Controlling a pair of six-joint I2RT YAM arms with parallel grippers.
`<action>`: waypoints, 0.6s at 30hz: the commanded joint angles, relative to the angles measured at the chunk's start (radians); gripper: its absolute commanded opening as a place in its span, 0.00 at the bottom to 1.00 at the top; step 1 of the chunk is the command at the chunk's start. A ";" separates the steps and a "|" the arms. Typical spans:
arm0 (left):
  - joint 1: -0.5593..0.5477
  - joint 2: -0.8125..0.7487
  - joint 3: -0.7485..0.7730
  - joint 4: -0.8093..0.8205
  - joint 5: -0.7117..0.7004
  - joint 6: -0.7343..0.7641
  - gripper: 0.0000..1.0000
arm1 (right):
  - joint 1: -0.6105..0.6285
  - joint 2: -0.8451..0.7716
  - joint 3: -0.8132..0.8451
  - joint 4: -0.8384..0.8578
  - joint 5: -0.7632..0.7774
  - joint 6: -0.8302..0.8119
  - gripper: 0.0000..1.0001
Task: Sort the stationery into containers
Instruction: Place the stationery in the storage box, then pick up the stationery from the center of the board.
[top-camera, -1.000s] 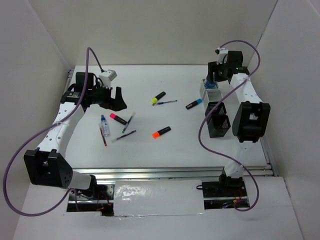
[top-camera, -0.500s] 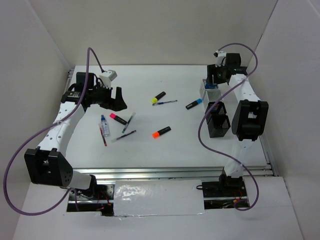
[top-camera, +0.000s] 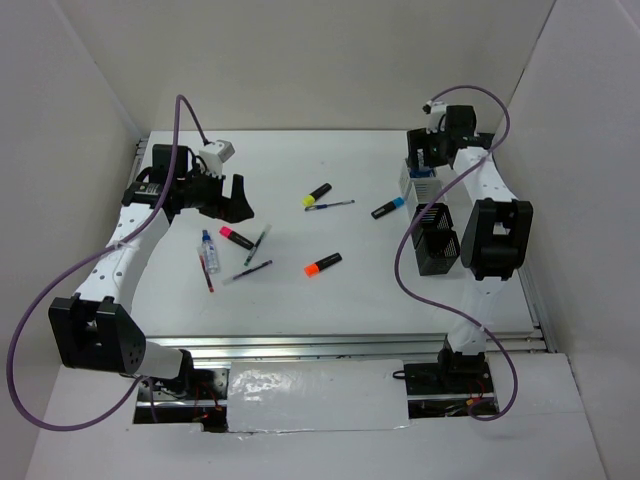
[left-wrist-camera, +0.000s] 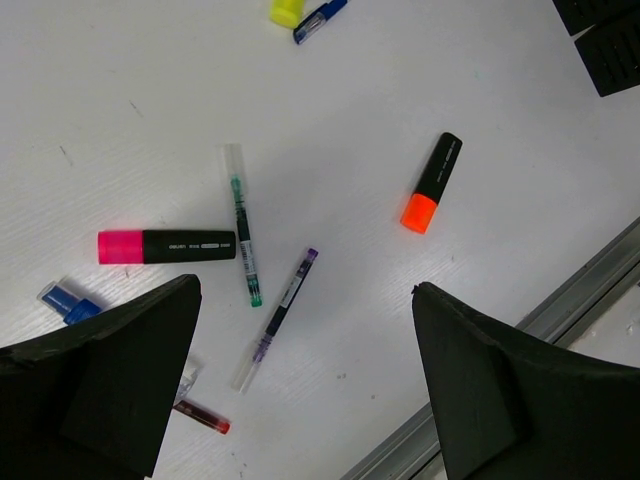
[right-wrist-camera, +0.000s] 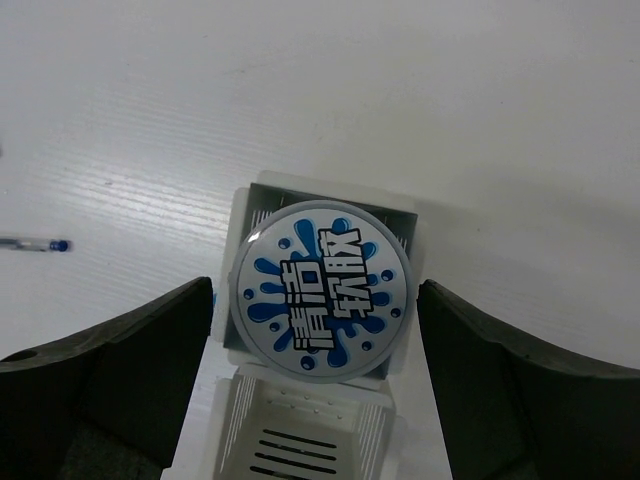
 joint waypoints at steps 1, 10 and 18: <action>-0.004 -0.031 0.032 0.006 -0.002 0.014 0.99 | 0.018 -0.072 0.088 -0.010 0.006 0.004 0.89; -0.004 -0.092 -0.020 0.017 -0.097 0.009 0.99 | 0.022 -0.273 0.079 -0.095 -0.052 0.031 0.89; 0.002 -0.057 -0.107 -0.052 -0.271 0.076 0.86 | 0.044 -0.638 -0.376 -0.071 -0.115 0.033 0.87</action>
